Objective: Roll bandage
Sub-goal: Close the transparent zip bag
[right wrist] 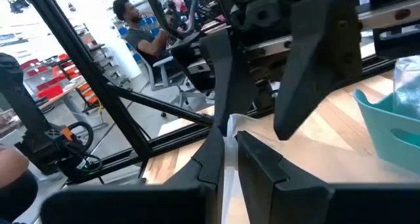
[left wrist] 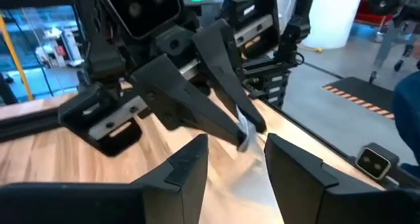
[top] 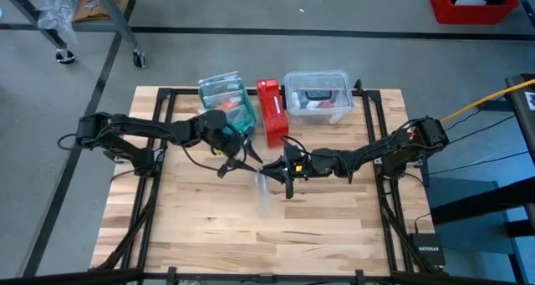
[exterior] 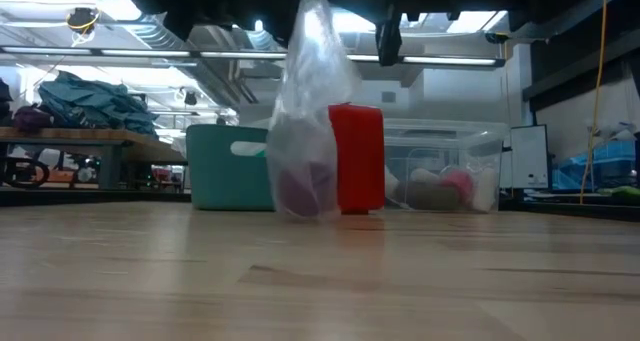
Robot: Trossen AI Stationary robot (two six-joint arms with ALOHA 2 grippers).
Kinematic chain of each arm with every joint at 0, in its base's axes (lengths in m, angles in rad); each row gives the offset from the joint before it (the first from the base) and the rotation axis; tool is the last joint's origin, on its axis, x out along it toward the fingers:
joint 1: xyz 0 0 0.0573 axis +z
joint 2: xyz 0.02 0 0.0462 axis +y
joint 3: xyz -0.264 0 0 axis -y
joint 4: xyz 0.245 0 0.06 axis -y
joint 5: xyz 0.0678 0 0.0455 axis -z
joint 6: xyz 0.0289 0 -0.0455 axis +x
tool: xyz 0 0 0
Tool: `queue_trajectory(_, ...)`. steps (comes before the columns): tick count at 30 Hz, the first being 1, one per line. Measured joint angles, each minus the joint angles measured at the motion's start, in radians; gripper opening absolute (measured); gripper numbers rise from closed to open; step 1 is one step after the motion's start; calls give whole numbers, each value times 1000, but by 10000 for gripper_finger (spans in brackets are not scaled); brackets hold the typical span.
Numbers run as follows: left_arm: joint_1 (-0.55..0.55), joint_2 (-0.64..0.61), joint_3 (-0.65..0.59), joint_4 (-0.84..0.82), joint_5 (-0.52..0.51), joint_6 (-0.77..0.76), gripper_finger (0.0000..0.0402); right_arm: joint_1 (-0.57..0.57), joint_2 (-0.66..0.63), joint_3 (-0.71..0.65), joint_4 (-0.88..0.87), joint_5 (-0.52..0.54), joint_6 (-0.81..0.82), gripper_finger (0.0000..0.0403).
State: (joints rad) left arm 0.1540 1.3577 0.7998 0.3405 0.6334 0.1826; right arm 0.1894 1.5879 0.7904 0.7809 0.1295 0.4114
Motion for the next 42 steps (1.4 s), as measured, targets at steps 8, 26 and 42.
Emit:
queue_trajectory(8, -5, 6, 0, 41, 13, -29, 134, 0, 0, 2, -33, 0, 0, 40)
queue_trajectory(26, -10, 10, 0, 0, 13, 109, 6, 1, 0, 2, -23, 13, 7, 40)
queue_trajectory(42, -10, 10, -1, 6, 4, 112, 0, 0, -2, 2, -73, 23, 163, 40)
